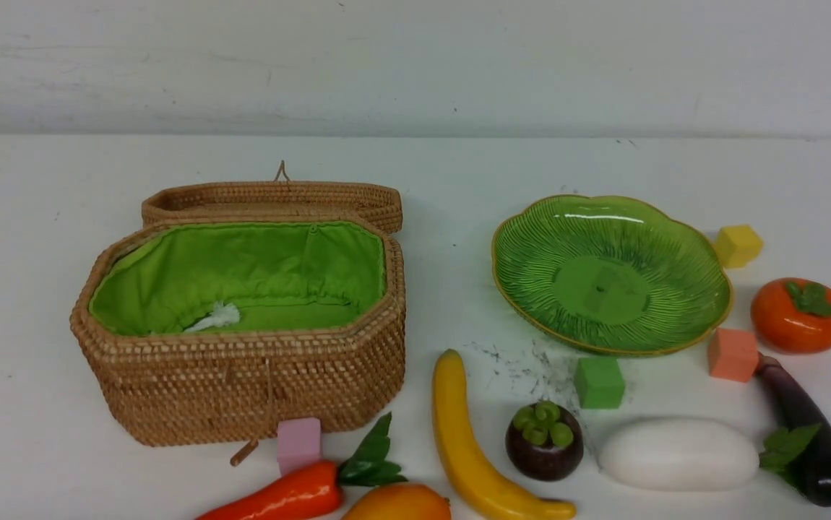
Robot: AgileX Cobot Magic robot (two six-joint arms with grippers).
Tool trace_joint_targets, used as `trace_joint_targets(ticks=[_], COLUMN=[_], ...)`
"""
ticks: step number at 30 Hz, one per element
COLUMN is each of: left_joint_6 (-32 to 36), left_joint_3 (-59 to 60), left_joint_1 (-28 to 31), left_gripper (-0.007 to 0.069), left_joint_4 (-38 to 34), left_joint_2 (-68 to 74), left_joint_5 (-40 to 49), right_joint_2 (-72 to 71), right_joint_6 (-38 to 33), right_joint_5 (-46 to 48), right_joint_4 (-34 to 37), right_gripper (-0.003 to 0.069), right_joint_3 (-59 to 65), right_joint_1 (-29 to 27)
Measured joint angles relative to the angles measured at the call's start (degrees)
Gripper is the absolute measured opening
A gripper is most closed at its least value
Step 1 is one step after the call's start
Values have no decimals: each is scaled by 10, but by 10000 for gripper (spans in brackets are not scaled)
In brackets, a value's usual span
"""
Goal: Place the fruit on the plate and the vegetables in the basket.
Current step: Grab a tomato with your right arm and place it on the plate on the right.
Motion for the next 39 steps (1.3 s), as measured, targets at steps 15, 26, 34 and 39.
trace_joint_targets(ticks=[15, 26, 34, 39], left_joint_6=[0, 0, 0, 0], left_joint_3=[0, 0, 0, 0], left_joint_1=[0, 0, 0, 0], left_gripper=[239, 239, 239, 239], left_joint_4=[0, 0, 0, 0], left_joint_2=[0, 0, 0, 0], left_joint_5=[0, 0, 0, 0], right_joint_2=[69, 332, 467, 582], right_joint_6=[148, 127, 122, 127], right_joint_5=[7, 396, 458, 481], right_joint_4=[-68, -134, -128, -21], right_gripper=[242, 242, 242, 242], right_joint_3=[-290, -534, -488, -493], right_joint_1=[0, 1, 24, 25])
